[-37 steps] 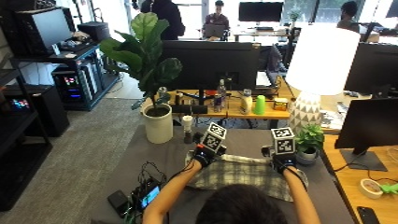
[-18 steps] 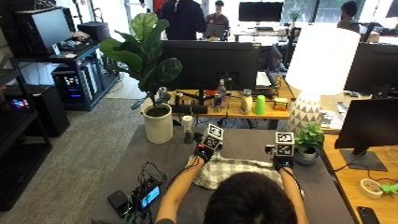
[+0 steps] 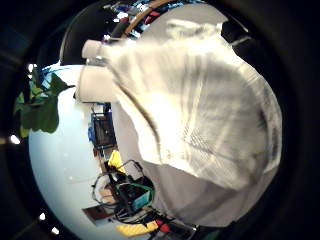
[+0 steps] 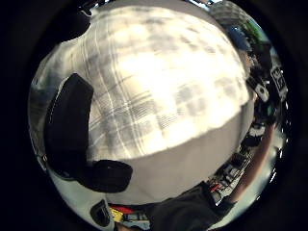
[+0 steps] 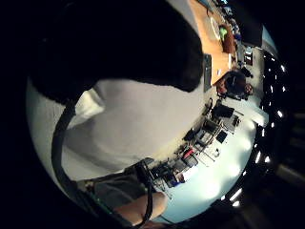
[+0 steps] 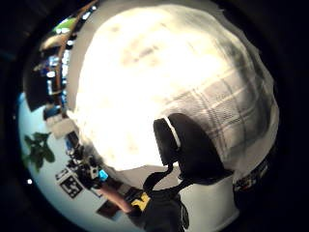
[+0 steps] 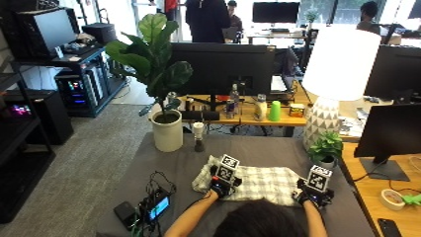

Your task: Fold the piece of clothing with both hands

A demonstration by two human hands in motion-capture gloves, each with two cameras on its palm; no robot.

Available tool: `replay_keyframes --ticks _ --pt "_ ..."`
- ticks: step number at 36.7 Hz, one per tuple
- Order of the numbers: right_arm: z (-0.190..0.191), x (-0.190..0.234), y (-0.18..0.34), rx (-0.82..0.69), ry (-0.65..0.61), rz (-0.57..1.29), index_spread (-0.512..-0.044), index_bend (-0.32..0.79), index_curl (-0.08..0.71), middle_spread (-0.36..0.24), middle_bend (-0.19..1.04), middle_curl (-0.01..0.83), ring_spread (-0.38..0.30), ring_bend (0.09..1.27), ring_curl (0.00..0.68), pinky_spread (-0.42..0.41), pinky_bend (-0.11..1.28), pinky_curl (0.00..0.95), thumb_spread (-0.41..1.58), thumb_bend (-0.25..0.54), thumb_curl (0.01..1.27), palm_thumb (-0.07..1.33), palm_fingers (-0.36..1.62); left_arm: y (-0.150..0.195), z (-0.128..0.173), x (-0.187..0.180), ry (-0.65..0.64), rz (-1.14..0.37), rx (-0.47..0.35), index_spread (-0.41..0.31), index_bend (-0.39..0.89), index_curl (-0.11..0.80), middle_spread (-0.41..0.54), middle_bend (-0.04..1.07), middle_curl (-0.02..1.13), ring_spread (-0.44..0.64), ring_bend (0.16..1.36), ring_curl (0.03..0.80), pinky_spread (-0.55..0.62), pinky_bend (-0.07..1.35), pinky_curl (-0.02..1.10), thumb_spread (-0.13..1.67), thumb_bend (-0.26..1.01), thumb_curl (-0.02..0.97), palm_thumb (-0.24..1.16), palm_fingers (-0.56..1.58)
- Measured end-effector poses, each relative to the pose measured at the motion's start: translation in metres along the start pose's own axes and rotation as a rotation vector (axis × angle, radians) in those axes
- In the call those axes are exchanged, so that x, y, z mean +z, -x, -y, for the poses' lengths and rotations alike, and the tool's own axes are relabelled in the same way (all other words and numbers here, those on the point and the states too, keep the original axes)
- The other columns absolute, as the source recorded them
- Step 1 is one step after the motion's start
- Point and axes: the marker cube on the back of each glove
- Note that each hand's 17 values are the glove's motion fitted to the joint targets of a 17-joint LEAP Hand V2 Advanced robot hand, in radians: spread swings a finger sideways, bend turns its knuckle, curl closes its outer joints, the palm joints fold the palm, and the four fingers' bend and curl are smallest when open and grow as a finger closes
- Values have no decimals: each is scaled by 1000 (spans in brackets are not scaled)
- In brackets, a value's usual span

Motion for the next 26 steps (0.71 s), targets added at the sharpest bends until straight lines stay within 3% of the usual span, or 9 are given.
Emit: replay_keyframes --ticks 3,8,11,17,21,26 --pt "-6 20 -5 6 135 10 -218 44 216 16 132 427 17 457 433 161 646 457 1160 -67 441 585 467 1 -8 23 101 -7 -44 -124 239 405 -41 141 339 -62 520 386 41 353 375 1521 -11 286 376 417" --pt "-1 34 -4 53 74 53 -207 53 189 51 170 404 63 475 405 206 694 443 1179 -34 409 549 464 1 -11 48 198 -140 -16 -124 215 410 -49 150 331 -55 518 377 61 322 359 1506 -15 265 344 446" --pt "-14 35 4 19 141 68 -192 20 164 37 243 421 22 510 402 130 706 431 1187 -3 409 593 578 9 -13 50 243 -191 -40 -124 201 413 -51 143 325 -57 506 372 59 327 359 1505 -18 247 305 455" --pt "-3 28 24 0 -136 94 -177 4 116 -10 337 453 -87 634 422 -70 749 423 1209 84 441 793 861 25 -7 42 215 -256 -64 -137 184 417 -68 150 318 -75 486 363 18 340 362 1486 -11 232 281 543" --pt "-4 21 32 -70 -200 98 -193 74 131 -66 379 473 -147 704 444 -166 725 419 1162 133 470 933 1110 42 -6 34 205 -300 -138 -140 178 416 -77 157 319 -79 485 360 -2 327 357 1480 -8 225 274 573" --pt "-1 7 36 -99 -183 89 -206 136 183 -109 385 489 -186 725 475 -231 723 440 1064 131 494 1016 1222 73 -16 13 208 -360 -242 -139 222 438 -69 181 344 -45 452 365 65 208 344 1476 -6 219 269 516"
